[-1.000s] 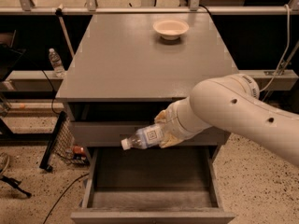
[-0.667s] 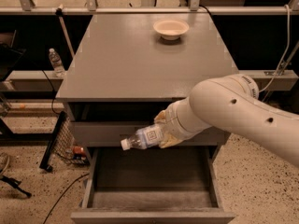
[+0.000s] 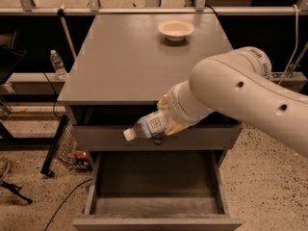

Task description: Pick blue plastic bottle from middle drawer and place on counter

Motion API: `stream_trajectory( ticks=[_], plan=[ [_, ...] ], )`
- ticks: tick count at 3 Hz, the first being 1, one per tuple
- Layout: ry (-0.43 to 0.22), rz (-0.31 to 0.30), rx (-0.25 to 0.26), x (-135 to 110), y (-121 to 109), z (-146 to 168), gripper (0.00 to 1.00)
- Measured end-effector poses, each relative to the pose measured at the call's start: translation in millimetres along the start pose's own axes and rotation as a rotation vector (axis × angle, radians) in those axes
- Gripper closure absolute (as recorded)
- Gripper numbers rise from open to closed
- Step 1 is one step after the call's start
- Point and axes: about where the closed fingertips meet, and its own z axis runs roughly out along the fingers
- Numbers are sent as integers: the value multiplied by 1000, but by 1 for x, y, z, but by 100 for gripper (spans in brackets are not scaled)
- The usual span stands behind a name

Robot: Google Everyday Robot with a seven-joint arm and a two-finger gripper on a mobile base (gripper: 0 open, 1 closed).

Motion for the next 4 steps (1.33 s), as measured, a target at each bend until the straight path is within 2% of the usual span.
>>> stream_trajectory(
  ticks=[1,3,4],
  plan=[
    [24,-60,16,1,-24,-17,100],
    [-5,-139,25,10,-71,-19,100],
    [-5,-179,0,16,-94,-13,100]
  ],
)
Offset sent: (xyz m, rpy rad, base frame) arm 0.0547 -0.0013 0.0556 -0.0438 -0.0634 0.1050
